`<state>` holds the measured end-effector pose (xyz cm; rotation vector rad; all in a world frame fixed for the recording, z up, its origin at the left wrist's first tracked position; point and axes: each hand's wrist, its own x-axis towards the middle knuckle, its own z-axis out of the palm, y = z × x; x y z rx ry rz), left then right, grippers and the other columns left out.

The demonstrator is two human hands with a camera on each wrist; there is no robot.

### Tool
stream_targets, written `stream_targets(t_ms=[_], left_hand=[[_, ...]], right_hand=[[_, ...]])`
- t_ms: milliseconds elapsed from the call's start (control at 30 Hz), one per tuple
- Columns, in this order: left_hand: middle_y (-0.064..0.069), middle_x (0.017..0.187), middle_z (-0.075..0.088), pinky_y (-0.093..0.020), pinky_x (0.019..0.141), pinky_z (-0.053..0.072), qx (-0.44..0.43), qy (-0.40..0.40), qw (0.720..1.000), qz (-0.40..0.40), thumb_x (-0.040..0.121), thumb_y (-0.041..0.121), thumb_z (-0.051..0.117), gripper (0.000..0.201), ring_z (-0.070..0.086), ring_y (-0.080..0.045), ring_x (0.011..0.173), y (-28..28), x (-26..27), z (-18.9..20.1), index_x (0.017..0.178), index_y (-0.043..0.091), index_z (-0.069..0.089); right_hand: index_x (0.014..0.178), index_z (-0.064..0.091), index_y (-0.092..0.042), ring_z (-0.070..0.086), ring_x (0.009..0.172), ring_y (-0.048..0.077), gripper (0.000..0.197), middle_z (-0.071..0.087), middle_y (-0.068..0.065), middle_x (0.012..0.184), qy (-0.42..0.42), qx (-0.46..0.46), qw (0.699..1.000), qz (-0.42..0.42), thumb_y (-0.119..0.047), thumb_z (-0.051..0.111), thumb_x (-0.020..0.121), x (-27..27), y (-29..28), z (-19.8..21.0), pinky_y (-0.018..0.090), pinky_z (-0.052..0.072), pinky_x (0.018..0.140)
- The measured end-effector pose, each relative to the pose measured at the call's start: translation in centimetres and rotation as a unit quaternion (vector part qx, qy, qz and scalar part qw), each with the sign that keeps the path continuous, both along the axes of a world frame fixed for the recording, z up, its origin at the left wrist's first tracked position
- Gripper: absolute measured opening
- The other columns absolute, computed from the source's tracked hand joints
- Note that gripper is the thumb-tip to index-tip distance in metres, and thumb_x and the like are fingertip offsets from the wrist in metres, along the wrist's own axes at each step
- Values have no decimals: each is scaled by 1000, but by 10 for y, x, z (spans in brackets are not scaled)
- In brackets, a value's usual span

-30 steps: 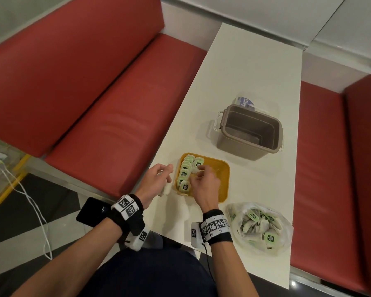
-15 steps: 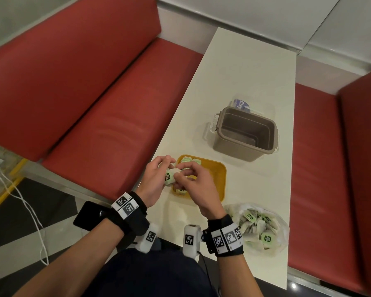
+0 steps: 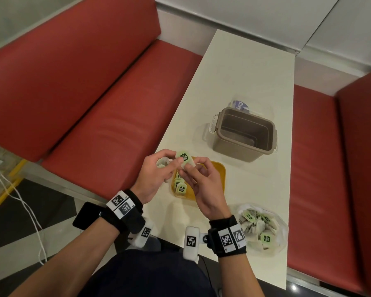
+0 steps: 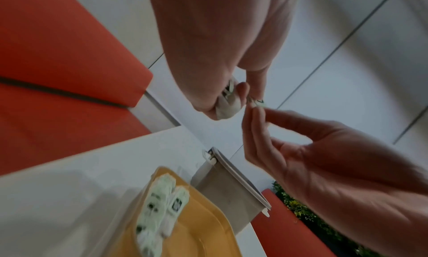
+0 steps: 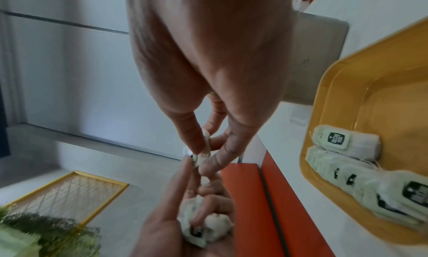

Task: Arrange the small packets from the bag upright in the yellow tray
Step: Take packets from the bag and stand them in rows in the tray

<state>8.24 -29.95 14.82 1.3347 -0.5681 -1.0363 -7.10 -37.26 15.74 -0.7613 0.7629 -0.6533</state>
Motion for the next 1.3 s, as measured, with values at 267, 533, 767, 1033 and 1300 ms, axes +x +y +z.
stream_targets(t_ms=[267,533,767,1033,1300], left_hand=[[10,93,79,-22,76,53,27,-260,962,-75,95,29,83,10,71,-8,85,-7,24,14,102,25,78],[12,106,81,-19,82,52,18,-220,967,-124,91,24,86,25,71,3,91,-4,21,17,115,22,78],[11,85,77,-8,62,46,-3,-122,986,-111,96,9,79,15,62,6,66,4,6,6,109,1,77],[-5,99,75,-10,60,46,15,-92,992,-84,95,14,81,18,61,4,67,6,2,-2,110,6,76],[1,91,74,-16,59,46,62,-77,994,-50,98,27,79,17,60,-3,70,2,-4,-20,106,13,73]], right_hand=[[124,70,-32,75,107,13,28,74,-9,119,211,-254,944,24,-28,82,99,-8,-6,3,32,63,91],[98,75,-29,74,94,9,6,77,-14,92,290,-424,858,16,-31,80,99,-13,-24,22,37,61,82],[100,73,-26,74,94,13,6,78,-10,94,265,-403,876,25,-24,80,99,-16,-25,33,37,61,84],[97,71,-26,73,94,9,9,76,-13,94,279,-415,865,37,-21,78,99,-17,-23,30,32,60,81],[99,71,-27,71,93,5,8,76,-14,92,303,-427,852,1,-24,78,100,-24,-38,12,17,55,78]])
